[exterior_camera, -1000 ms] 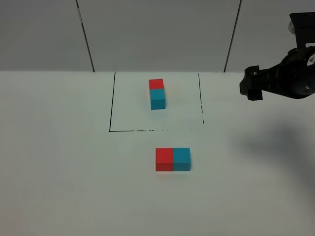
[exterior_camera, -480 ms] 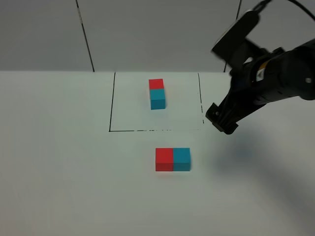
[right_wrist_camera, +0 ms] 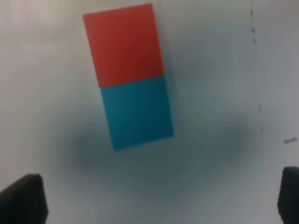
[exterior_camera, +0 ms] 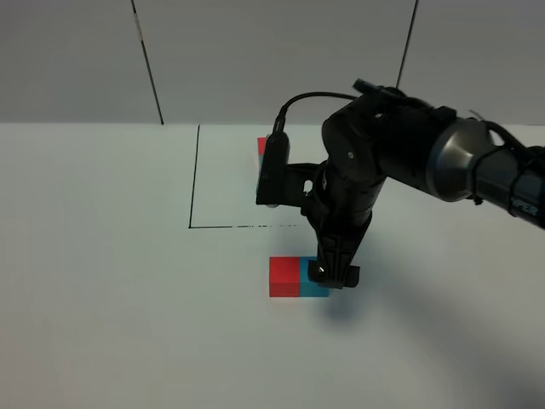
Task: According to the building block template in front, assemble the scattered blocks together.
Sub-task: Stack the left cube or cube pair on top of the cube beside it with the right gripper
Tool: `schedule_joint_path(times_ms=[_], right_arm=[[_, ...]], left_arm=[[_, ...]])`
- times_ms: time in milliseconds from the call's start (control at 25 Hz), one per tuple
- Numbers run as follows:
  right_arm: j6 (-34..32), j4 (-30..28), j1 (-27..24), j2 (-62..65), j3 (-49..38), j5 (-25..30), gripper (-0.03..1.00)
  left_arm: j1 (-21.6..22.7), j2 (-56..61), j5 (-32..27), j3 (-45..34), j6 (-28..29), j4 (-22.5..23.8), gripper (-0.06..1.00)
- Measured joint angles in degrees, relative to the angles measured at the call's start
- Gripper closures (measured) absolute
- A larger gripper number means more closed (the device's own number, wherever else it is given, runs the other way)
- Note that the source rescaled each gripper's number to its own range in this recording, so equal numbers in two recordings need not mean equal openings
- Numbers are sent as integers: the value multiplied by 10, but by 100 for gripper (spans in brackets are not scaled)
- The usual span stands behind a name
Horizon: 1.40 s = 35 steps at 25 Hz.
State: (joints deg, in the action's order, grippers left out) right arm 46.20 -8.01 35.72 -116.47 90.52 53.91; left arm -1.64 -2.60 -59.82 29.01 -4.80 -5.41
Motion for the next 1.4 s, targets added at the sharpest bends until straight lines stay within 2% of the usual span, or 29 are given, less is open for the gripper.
schedule_joint_path(times_ms=[480,1000,1240,1400], right_arm=[[82,50,7,-90,36,-48,-3],[86,55,10,-131,36,-68,3],[87,60,10,-139,39,-65,17],[86,67,10,-141,41,-58,36]], left_arm=[[0,0,0,0,0,0,26],[0,0,0,0,0,0,26],[0,0,0,0,0,0,26],[0,0,0,0,0,0,26]])
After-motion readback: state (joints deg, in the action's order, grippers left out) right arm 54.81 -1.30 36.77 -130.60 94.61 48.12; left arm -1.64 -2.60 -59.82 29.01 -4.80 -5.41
